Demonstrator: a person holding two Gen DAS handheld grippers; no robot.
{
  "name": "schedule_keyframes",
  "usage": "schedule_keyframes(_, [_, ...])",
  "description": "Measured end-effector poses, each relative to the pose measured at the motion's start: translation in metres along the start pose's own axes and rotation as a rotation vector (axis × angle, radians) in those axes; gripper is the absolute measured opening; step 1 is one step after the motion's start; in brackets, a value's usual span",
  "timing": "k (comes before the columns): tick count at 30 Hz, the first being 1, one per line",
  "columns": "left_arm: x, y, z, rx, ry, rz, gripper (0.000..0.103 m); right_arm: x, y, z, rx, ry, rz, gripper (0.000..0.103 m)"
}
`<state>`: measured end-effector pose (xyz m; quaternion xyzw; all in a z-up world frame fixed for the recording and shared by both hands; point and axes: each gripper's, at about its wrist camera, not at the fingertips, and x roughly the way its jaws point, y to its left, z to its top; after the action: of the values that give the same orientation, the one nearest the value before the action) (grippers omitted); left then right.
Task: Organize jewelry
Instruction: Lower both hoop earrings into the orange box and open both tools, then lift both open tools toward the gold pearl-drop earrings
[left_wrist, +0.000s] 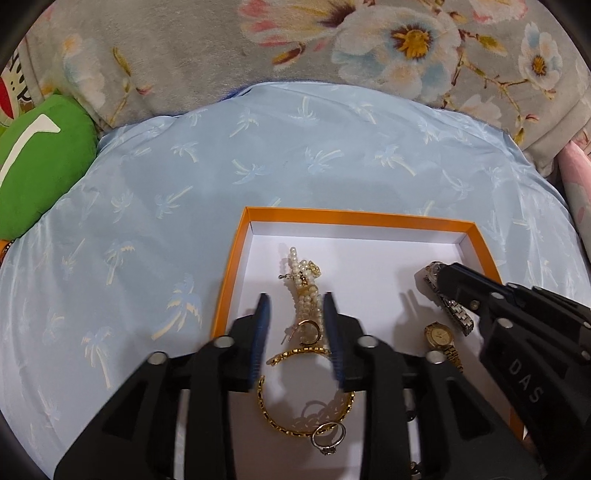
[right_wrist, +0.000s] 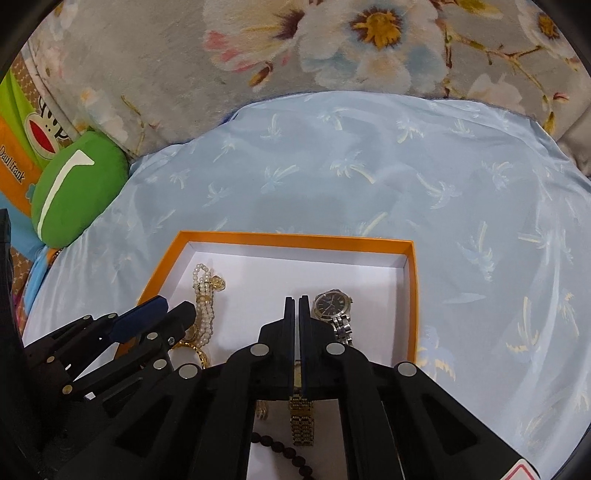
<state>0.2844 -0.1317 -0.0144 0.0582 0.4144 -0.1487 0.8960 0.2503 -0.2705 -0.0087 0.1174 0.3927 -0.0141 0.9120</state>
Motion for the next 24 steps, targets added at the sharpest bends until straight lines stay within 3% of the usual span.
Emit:
schedule_keyframes(7, [-0.033, 0.009, -0.007, -0.018, -0.038, -0.01, 0.043, -0.051, -0.011, -0.019, 0.008, -0.053, -0.016, 0.005])
schedule_keyframes(13, [-0.082, 0.019, -0.04, -0.007, -0.057, -0.014, 0.043, -0.113, -0.02, -0.067, 0.015, -0.073, -0.032, 0.007])
schedule_keyframes(19, [-0.117, 0.031, -0.09, -0.025, -0.026, -0.034, 0.043, -0.145, -0.02, -0.139, 0.0, -0.008, -0.054, 0.014])
schedule_keyframes(22, [-0.125, 0.03, -0.114, -0.02, -0.001, -0.044, 0.043, -0.146, -0.016, -0.167, -0.008, 0.033, -0.047, 0.015])
schedule_keyframes(24, [-0.127, 0.029, -0.129, -0.018, 0.023, -0.053, 0.043, -0.144, -0.013, -0.182, -0.018, 0.051, -0.049, 0.022])
